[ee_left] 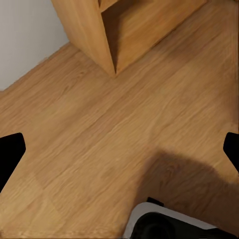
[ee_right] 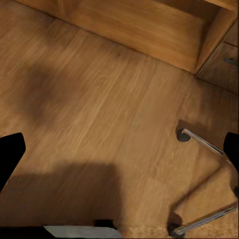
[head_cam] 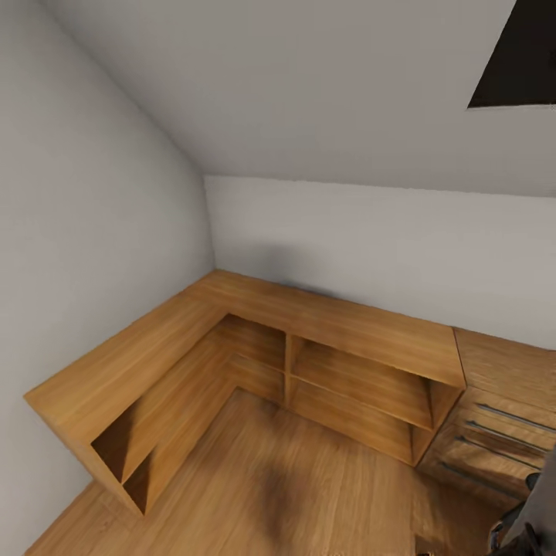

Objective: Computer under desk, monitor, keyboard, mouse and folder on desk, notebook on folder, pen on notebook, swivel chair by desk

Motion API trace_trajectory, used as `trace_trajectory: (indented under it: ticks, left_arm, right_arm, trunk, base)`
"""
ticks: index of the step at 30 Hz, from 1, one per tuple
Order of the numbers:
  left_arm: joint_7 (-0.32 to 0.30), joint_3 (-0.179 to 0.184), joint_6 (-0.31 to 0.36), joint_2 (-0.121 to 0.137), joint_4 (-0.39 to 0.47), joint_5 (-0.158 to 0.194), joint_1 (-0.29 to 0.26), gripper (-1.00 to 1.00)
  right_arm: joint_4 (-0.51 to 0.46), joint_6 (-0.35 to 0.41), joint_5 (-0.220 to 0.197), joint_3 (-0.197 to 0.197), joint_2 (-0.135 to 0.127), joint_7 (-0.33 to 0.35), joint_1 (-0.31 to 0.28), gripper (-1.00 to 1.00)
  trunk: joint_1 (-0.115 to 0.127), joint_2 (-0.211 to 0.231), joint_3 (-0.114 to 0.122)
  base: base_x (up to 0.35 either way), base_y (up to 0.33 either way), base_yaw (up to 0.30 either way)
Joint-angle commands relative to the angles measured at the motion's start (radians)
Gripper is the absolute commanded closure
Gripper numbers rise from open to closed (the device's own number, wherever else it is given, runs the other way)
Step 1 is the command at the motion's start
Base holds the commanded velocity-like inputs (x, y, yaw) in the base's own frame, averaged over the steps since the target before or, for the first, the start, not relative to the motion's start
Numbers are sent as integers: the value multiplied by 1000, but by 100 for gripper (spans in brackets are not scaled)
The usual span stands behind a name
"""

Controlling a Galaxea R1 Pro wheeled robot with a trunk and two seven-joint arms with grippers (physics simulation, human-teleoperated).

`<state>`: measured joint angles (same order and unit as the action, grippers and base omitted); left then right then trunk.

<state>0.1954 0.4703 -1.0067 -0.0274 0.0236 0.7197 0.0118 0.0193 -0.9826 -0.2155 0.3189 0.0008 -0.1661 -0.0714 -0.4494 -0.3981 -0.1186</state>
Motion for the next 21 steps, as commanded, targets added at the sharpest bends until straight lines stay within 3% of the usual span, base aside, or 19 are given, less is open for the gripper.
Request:
trace_trajectory:
  ticks: [1,13,21]
  left_arm:
    - [10,9,9,0,2,-1,0,-100]
    - [7,12,39,0,4,-6,0,-100]
    - [7,15,47,-4,4,-6,0,-100]
  right_arm:
    - [2,4,-5,9,0,-4,-1,-100]
    - [-1,29,-6,10,-1,-4,-1,-100]
    - [-4,33,2,15,5,-3,-1,-100]
  trunk:
    - [-1,-2,-1]
    - [-1,-2,4]
    - [-1,-2,4]
  base:
    - [15,301,-297]
    - [142,294,-297]
    - [93,63,-297]
